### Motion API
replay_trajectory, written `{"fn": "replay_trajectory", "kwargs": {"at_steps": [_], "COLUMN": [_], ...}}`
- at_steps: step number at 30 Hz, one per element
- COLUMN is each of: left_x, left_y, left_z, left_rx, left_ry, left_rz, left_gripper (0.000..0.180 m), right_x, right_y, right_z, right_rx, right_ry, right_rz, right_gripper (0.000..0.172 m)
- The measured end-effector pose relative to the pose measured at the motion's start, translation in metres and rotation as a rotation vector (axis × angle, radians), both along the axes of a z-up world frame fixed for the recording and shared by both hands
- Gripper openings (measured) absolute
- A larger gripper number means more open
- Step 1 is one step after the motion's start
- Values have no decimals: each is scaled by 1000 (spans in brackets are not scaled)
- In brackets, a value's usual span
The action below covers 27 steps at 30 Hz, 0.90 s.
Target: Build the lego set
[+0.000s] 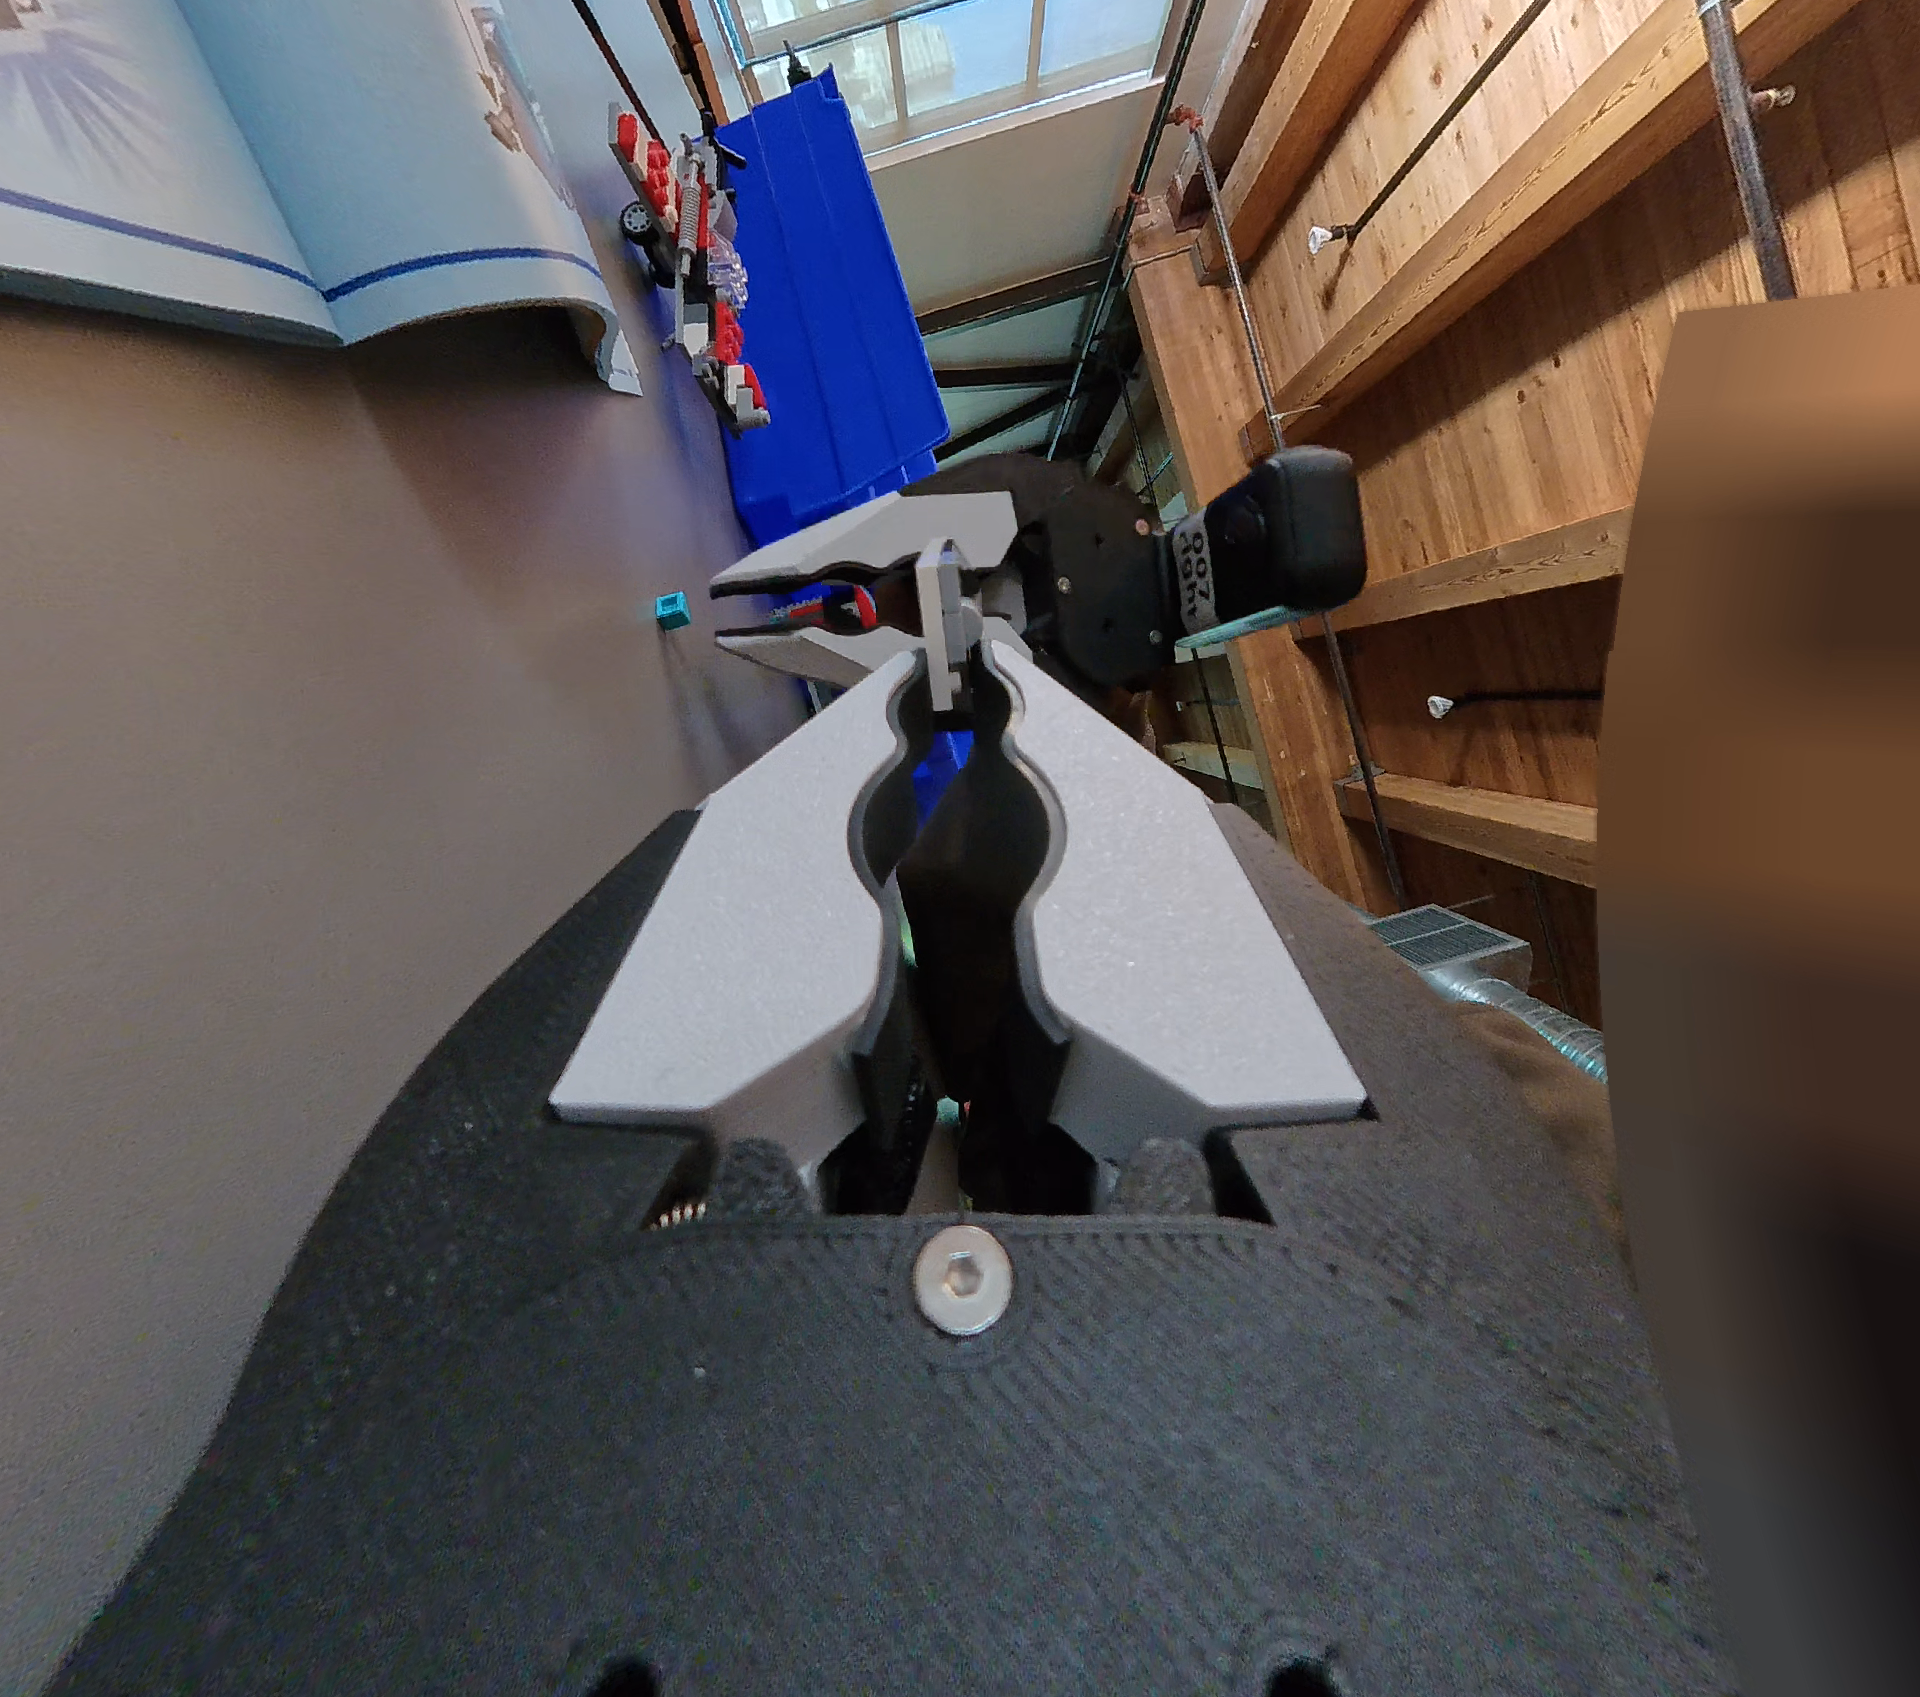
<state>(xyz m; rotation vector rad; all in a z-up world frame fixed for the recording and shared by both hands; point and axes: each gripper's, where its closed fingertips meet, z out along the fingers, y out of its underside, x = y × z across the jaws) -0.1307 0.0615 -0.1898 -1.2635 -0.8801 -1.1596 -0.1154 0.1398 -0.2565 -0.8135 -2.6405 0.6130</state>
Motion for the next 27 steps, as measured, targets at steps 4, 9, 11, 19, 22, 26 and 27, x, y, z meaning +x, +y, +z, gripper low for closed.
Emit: {"fn": "replay_trajectory", "kwargs": {"at_steps": [4,9,11,19,22,26,27], "left_x": [-1,-2,-3,-6,-6,-6,-5], "left_y": [0,0,-1,-1,-1,-1,-1], "left_z": [0,0,0,0,1,1,1], "left_rx": [0,0,-1,-1,0,0,0], "left_ry": [0,2,4,9,10,11,11], "left_rz": [1,4,8,16,16,15,15], "left_gripper": [7,7,7,7,7,7,7], "right_x": [2,0,-1,-4,-4,-4,-5], "right_y": [-8,-5,-5,-4,-3,5,9], "right_z": [0,-5,-7,-11,-8,-2,-1], "right_rx": [-9,2,4,-2,-4,-6,2], "right_ry": [7,-12,-17,-28,-17,-8,-5], "right_rz": [65,73,77,77,79,60,50], "right_gripper": [14,15,15,16,16,18,18]}}
